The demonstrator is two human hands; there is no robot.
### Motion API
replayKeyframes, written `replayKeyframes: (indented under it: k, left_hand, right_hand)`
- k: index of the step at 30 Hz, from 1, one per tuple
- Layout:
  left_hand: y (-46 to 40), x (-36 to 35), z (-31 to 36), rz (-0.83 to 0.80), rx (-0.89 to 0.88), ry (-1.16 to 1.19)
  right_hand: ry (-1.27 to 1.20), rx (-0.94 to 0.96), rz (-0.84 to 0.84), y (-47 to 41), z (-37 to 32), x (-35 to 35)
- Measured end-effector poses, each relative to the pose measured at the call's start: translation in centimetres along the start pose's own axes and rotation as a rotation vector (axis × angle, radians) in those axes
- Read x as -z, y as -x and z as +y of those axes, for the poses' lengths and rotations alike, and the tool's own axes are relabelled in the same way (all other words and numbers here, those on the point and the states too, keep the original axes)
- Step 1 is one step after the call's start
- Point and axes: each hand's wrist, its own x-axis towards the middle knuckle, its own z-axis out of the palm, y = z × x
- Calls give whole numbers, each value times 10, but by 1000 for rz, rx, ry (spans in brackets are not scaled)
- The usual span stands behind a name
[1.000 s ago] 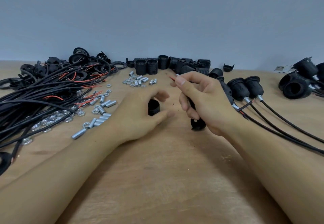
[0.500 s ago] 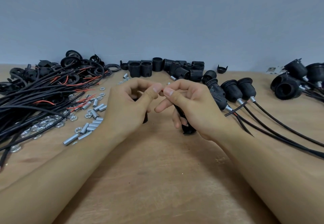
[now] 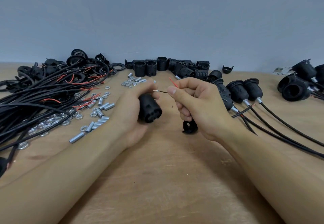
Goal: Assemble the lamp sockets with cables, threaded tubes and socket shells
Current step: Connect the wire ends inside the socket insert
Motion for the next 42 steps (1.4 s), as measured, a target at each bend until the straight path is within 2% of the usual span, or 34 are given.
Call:
replayKeyframes:
  k: [2, 3, 9, 19, 25, 35, 42]
  left_hand:
    - [-2, 3, 5, 5, 45, 165]
    - [-4, 5, 5, 12, 44, 173]
    - [-8, 2, -6, 93, 1, 20]
    - [-8, 2, -9, 87, 56, 44]
    - [-10, 4, -9, 112, 62, 80]
    - [-12, 4, -14, 205, -14, -53]
    - [-12, 3, -16, 172, 3, -75]
  right_hand:
    - [-13, 11, -1, 0, -2, 1]
    - [-8, 23, 1, 1, -3, 2]
    - [103, 98, -52, 7, -4, -3]
    - [293, 188, -80, 9, -3, -6]
    - [369, 157, -114, 9, -2, -5]
    - [477, 157, -61, 11, 1, -6]
    - [569, 215, -69, 12, 1, -9]
